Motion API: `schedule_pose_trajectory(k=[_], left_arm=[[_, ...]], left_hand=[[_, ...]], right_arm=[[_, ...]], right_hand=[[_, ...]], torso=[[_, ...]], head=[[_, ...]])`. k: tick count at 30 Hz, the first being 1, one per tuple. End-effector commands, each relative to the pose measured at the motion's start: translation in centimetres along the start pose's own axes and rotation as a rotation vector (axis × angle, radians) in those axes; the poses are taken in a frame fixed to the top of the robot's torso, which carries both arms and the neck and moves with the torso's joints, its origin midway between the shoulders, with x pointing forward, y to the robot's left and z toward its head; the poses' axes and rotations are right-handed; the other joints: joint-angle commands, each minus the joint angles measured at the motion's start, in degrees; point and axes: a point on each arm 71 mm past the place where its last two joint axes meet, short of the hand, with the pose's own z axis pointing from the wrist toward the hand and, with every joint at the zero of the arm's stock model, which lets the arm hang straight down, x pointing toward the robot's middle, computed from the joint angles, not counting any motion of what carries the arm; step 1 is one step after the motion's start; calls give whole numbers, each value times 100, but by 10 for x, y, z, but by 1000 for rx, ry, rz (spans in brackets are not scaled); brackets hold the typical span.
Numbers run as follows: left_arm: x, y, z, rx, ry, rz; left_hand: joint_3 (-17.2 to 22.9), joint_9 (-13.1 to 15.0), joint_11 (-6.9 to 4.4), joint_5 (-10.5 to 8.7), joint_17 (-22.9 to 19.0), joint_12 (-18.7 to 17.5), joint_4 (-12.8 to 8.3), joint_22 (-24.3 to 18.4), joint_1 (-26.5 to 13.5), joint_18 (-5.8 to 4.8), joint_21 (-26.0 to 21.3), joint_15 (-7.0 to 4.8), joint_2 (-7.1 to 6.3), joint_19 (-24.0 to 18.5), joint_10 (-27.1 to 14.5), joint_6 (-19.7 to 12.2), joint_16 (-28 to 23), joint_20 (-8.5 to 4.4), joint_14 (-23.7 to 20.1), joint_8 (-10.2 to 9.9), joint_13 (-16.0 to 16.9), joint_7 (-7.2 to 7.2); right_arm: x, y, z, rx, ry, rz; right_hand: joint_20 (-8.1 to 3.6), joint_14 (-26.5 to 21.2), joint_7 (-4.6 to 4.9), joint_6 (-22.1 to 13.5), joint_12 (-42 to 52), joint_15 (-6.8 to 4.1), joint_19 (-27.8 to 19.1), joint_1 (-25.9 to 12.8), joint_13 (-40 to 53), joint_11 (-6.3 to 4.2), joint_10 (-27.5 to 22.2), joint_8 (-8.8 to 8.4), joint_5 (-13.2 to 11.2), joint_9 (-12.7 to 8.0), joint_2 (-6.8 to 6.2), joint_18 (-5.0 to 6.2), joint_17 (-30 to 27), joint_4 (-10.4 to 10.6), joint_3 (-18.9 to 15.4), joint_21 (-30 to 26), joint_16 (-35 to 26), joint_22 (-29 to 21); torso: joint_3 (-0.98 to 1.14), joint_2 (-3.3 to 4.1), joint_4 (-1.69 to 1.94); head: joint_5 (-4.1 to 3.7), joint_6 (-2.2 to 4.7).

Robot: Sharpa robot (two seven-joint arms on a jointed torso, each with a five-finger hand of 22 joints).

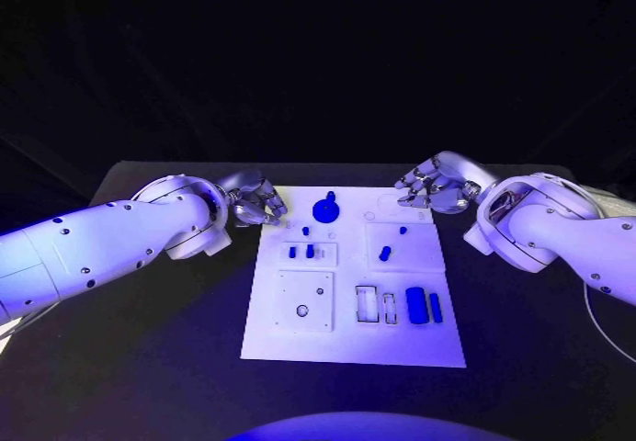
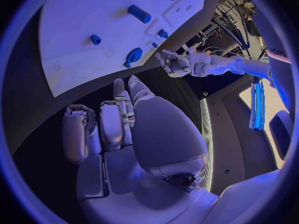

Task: Assemble the parts on the task board

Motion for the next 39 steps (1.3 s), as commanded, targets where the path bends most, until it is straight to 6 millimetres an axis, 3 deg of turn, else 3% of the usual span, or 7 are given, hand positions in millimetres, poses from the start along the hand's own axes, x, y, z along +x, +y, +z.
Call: schedule_pose_trajectory(k=[1, 7, 15, 26, 34, 39], left_arm=[[-11, -7, -4, 130, -122, -414], [-17, -3, -15, 145, -232, -894], [-14, -4, -23, 145, -240, -1078], [-12, -5, -26, 151, -228, -1112], [-12, -4, -26, 151, -223, -1107], [-11, -5, -26, 150, -213, -1103]], left_hand=[[27, -16, 22, -15, -626, 86, 4, -433, 4, 134, -611, -3, 50, -342, 44, 9, -454, -2, -341, 42, -1, -5], [-142, -25, -58, -26, -963, 393, 121, -685, -157, 190, -989, -42, 155, -530, 228, 25, -674, -22, -506, 118, 87, -63], [-390, -29, -110, -29, -1075, 675, 215, -828, -307, 207, -1192, -67, 196, -556, 290, 31, -698, -44, -533, 186, 193, -96], [-452, -33, -111, -21, -1151, 737, 224, -926, -321, 225, -1328, -68, 210, -590, 251, 22, -731, -47, -567, 205, 215, -96], [-550, -39, -104, -25, -1210, 798, 253, -998, -360, 232, -1428, -60, 218, -605, 206, 5, -751, -41, -593, 221, 234, -89], [-572, -41, -102, -24, -1234, 813, 256, -1022, -362, 236, -1462, -58, 222, -611, 192, -2, -761, -40, -603, 225, 238, -86]], right_arm=[[5, 2, 0, -27, 37, -188], [16, 4, -1, -37, 93, -378], [25, 4, -1, -28, 133, -493], [41, 7, -2, -35, 185, -540], [46, 11, 1, -44, 172, -542], [47, 9, 2, -33, 175, -545]], right_hand=[[33, 172, -5, 184, -278, 29, -17, 75, -440, -27, 118, 24, 58, 14, -76, 29, -61, -21, 217, -35, -53, 117], [24, 189, -110, 390, -612, 16, -5, 3, -1192, -44, 306, 20, -119, 26, -307, 28, -194, -32, 676, -46, -122, 115], [28, 185, -122, 409, -775, 14, -16, -142, -1545, -41, 250, -20, -215, 15, -454, 33, -317, 17, 852, -72, -194, 81], [44, 161, -118, 473, -886, 45, -85, -296, -1876, -3, 159, -27, -313, 15, -604, 59, -490, 58, 960, -159, -310, -40], [50, 158, -110, 482, -881, 51, -80, -296, -1939, 9, 178, -30, -329, 13, -570, 58, -523, 61, 1017, -160, -330, -36], [55, 159, -103, 517, -869, 52, -71, -235, -2069, 16, 233, -30, -489, 14, -501, 58, -564, 16, 1208, -164, -345, -36]], torso=[[3, 9, -17], [2, 12, -12], [5, 16, 4], [9, 12, -5], [2, 14, 9], [5, 14, 2]], head=[[-65, 36], [-258, 104], [-400, 105], [-353, 87], [-325, 70], [-301, 54]])
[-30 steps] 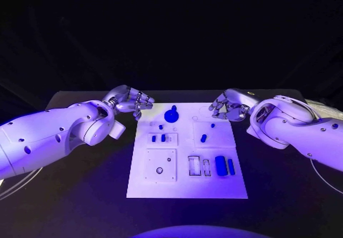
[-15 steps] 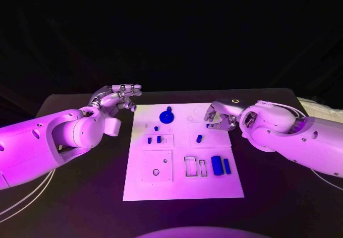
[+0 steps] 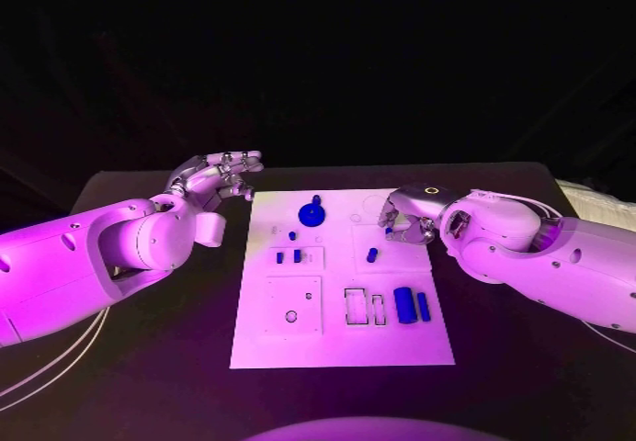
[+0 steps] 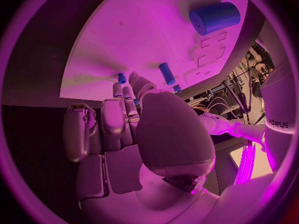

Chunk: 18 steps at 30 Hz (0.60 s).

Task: Assemble the parts on the task board

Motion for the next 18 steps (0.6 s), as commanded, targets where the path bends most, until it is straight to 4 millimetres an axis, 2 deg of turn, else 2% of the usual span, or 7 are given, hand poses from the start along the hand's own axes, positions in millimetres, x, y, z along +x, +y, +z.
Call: schedule_pose_trajectory(k=[1, 12, 18], left_arm=[[2, -1, 0, 9, 18, -11], [3, -1, -2, 4, 28, -1], [3, -1, -2, 3, 29, 0]], left_hand=[[-55, -9, 17, -24, -23, 33, 7, -28, -64, 104, -51, 0, -3, -30, -55, -27, -41, -4, -56, 29, 11, -1], [-181, -20, 33, -28, -88, 95, 61, -100, -124, 108, -153, 18, 14, -34, -126, -68, -57, 11, -83, 41, 26, 14], [-227, -23, 36, -27, -105, 119, 76, -122, -135, 111, -183, 19, 21, -30, -147, -80, -57, 14, -89, 48, 31, 15]], right_arm=[[5, -1, 1, 16, 24, -33], [11, -4, 2, 42, 61, -72], [12, -4, 2, 43, 62, -83]], right_hand=[[14, 159, 2, 55, 1, 53, -29, 50, -49, -7, 58, -28, -58, -6, 57, 57, -18, -21, 86, -26, -41, 1], [-5, 158, -13, 180, 37, 30, -21, 110, -218, -40, 212, 1, -108, 18, 56, 58, -67, -164, 419, -31, -52, 3], [-13, 158, -17, 201, 37, 22, -19, 83, -252, -48, 237, 3, -113, 23, 22, 58, -79, -187, 465, -31, -54, 3]], torso=[[-2, -1, -2], [-2, -6, -7], [-3, -3, -14]], head=[[16, -12], [22, -65], [16, -81]])
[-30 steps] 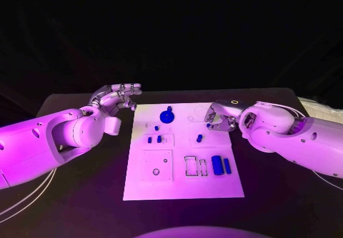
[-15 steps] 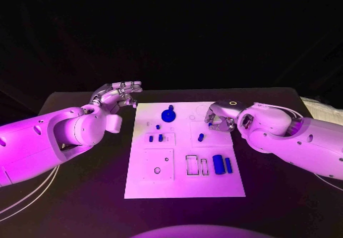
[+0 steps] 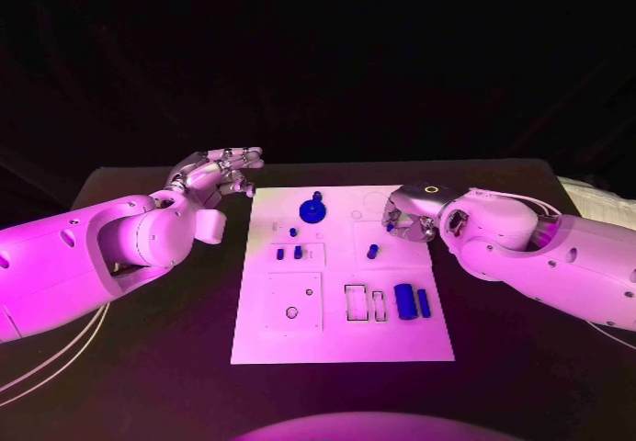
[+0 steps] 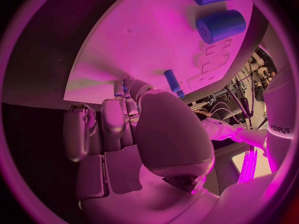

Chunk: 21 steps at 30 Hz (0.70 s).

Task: Assemble the parts on the task board

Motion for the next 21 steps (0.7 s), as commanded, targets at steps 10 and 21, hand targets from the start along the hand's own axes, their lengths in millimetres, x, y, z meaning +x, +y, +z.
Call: schedule_pose_trajectory(k=[10, 21], left_arm=[[4, -1, 0, 7, 26, 0], [3, -1, 0, 8, 26, 6]], left_hand=[[-64, -12, 11, -26, -14, 51, 10, -21, -47, 113, -42, 2, 14, -27, -50, -58, -31, 16, -30, 25, 10, 10], [-101, -18, 12, -19, -33, 80, 1, -51, -18, 117, -84, 3, 29, -21, -84, -81, -28, 19, -37, 31, 15, 12]], right_arm=[[3, 5, 0, 3, -3, -20], [-7, 4, -5, 31, -105, 39]], right_hand=[[-42, 166, -11, 247, 114, -25, 68, 17, -67, -43, 349, 96, -207, 72, 53, 28, -39, -155, 317, 47, -20, 130], [-54, 165, 9, 288, 84, -44, 133, -42, -99, -47, 453, 104, -219, 108, 93, 6, -90, -246, 470, 112, -26, 229]], torso=[[-3, -3, 10], [-6, -13, 4]], head=[[-29, -23], [-43, -11]])
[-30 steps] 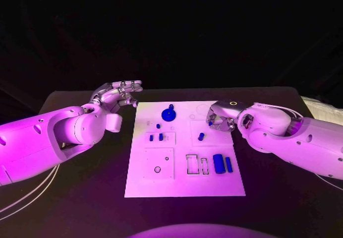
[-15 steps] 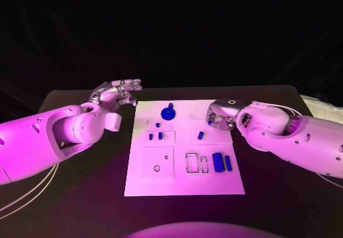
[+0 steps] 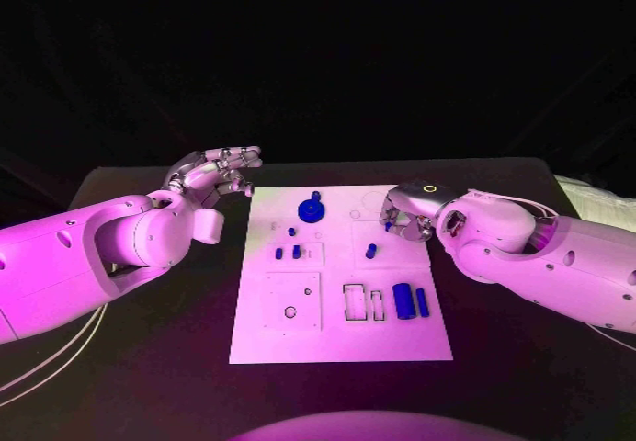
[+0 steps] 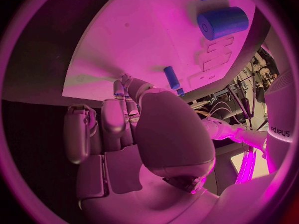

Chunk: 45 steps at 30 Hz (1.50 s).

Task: Assemble the parts on the task board

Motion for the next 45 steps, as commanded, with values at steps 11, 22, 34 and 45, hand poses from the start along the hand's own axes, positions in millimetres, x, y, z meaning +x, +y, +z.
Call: schedule_pose_trajectory(k=[11, 22, 34, 45], left_arm=[[1, -1, 0, 4, 21, 13], [1, 0, 1, 5, 20, 16], [6, 1, 3, 3, 31, 13], [10, 1, 3, 0, 40, 11]], left_hand=[[-63, -13, 4, -15, 250, 66, -24, 128, 28, 81, 155, 3, 46, 87, -58, -74, 161, 18, 81, 41, 14, 7], [-76, -16, 8, -15, 213, 76, -27, 88, 34, 90, 102, 5, 47, 77, -73, -88, 151, 18, 72, 40, 16, 11], [-82, -19, 10, -14, 188, 81, -29, 68, 40, 94, 75, 7, 50, 71, -84, -97, 141, 19, 61, 39, 16, 14], [-82, -19, 10, -14, 188, 81, -29, 68, 40, 94, 75, 7, 50, 71, -84, -97, 141, 19, 61, 39, 16, 14]], right_arm=[[-13, -6, -10, 45, -58, 116], [-27, 42, -18, -85, -77, 183], [-26, 103, -18, -246, -61, 192], [11, 135, -15, -319, 44, 217]], right_hand=[[-10, 160, 8, -1, -58, -38, 48, -175, -42, 29, 20, 0, -13, 18, 34, 7, -22, -2, 75, 35, -17, 191], [-9, 160, 17, -15, -78, -36, 47, -198, -52, 35, 8, -11, -10, 20, 23, 7, -17, -10, 84, 34, -7, 189], [-8, 158, 34, -39, -101, -31, 44, -201, -62, 45, -4, -27, -4, 22, 29, 9, -19, -37, 113, 31, 0, 184], [0, 155, 65, -75, -139, -12, 31, -236, -75, 72, -36, -50, 0, 24, 15, 13, -22, -67, 122, 19, 11, 165]], torso=[[3, 4, 2], [6, 13, 17], [-9, 5, 18], [-3, 14, 12]], head=[[-9, 28], [103, 4], [378, -96], [514, -173]])
